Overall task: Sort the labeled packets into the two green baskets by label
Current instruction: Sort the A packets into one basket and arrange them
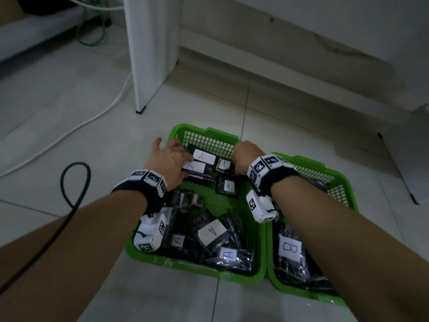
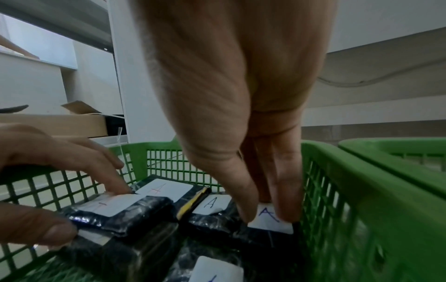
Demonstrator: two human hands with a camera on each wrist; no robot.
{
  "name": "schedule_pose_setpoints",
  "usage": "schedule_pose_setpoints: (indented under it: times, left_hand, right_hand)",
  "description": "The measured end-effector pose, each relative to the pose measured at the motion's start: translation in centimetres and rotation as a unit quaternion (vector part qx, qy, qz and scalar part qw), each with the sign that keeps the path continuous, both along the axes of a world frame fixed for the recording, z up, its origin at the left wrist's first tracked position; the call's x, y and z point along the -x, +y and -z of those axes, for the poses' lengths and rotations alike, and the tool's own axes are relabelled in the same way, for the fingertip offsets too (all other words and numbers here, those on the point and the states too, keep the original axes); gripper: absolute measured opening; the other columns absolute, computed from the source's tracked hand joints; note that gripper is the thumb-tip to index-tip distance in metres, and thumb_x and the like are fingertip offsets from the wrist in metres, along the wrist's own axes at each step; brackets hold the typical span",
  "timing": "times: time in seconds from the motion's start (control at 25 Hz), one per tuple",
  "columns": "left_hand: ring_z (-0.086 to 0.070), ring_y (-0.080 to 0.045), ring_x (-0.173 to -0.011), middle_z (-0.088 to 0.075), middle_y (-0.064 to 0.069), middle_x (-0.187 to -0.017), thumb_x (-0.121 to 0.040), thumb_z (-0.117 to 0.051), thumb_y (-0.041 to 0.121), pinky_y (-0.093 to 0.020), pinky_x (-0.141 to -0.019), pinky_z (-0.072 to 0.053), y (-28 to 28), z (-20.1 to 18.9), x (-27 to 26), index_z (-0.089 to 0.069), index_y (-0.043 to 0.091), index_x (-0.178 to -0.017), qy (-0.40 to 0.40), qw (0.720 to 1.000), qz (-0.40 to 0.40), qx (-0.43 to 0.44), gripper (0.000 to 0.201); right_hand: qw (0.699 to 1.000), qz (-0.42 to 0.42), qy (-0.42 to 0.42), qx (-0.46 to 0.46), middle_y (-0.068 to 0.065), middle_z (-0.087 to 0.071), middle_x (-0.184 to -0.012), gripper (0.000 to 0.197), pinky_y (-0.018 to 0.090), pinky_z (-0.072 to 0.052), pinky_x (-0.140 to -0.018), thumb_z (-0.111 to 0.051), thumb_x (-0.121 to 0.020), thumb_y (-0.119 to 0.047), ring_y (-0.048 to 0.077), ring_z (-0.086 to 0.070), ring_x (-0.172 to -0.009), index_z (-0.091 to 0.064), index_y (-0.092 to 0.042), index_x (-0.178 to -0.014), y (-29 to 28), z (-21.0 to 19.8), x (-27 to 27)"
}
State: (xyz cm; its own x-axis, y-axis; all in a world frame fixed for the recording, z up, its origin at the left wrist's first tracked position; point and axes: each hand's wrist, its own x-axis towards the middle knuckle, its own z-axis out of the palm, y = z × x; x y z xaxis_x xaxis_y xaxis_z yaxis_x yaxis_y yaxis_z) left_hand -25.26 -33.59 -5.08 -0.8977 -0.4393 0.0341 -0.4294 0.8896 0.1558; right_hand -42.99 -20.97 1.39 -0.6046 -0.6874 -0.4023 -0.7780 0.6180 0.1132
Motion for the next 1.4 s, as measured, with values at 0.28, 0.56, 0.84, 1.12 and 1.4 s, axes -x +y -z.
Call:
schedule_pose_setpoints:
  times: [0.28, 0.56, 0.84, 1.12, 1.4]
  left_hand:
    - [-0.024, -0.014, -0.141, -0.054, 0.010, -0.134, -0.085, -0.066, 0.046, -0.056, -0.118, -0.008, -0.1, 0.1, 0.1, -0.056, 0.036, -0.132, -0.002, 1.000, 0.003, 0.004, 0.049]
    - [-0.027, -0.015, -0.140, -0.057, 0.009, -0.131, -0.082, -0.071, 0.043, -0.055, -0.118, -0.008, -0.2, 0.2, 0.0, -0.060, 0.034, -0.128, 0.013, 1.000, 0.004, -0.002, 0.048]
    - [-0.034, -0.016, -0.135, -0.063, 0.008, -0.119, -0.069, -0.081, 0.043, -0.056, -0.118, -0.002, 0.0, -0.4, -0.3, -0.064, 0.032, -0.121, 0.024, 0.999, 0.007, -0.030, 0.056]
    - [-0.033, -0.014, -0.135, -0.064, 0.010, -0.113, -0.068, -0.081, 0.040, -0.055, -0.118, 0.002, 0.3, -0.9, -0.6, -0.065, 0.036, -0.115, 0.008, 1.000, 0.018, -0.024, 0.050]
    - [-0.037, -0.014, -0.133, -0.064, 0.012, -0.120, -0.074, -0.078, 0.040, -0.052, -0.117, -0.005, 0.3, -0.8, -0.5, -0.063, 0.033, -0.117, 0.005, 1.000, 0.012, -0.022, 0.045]
  right_hand:
    - [0.998, 0.039, 0.012, 0.046, 0.012, -0.065, -0.097, 0.009, 0.032, -0.056, -0.078, -0.070, -0.086, -0.004, 0.028, -0.065, -0.086, -0.066, -0.004, -0.093, 0.5, 0.7, 0.3]
    - [0.971, 0.114, -0.201, 0.069, 0.016, -0.077, -0.083, 0.013, 0.042, -0.065, -0.072, -0.080, -0.080, -0.001, 0.028, -0.077, -0.072, -0.077, 0.002, -0.093, 3.4, -1.2, -1.5]
    - [0.958, -0.019, -0.284, -0.048, -0.007, -0.058, -0.134, 0.068, 0.038, -0.052, -0.096, -0.085, -0.075, -0.019, 0.018, -0.057, -0.116, -0.059, -0.033, -0.135, 7.7, -1.7, -6.2]
    - [0.956, -0.006, -0.286, 0.064, -0.007, -0.070, -0.117, 0.046, 0.032, -0.054, -0.090, -0.088, -0.075, -0.015, 0.016, -0.064, -0.108, -0.073, -0.024, -0.117, 9.4, -0.9, -6.4]
    - [0.940, -0.095, -0.312, 0.096, -0.007, -0.067, -0.123, 0.069, 0.034, -0.054, -0.091, -0.094, -0.065, -0.026, 0.012, -0.062, -0.107, -0.067, -0.025, -0.128, 9.3, -0.9, -9.3]
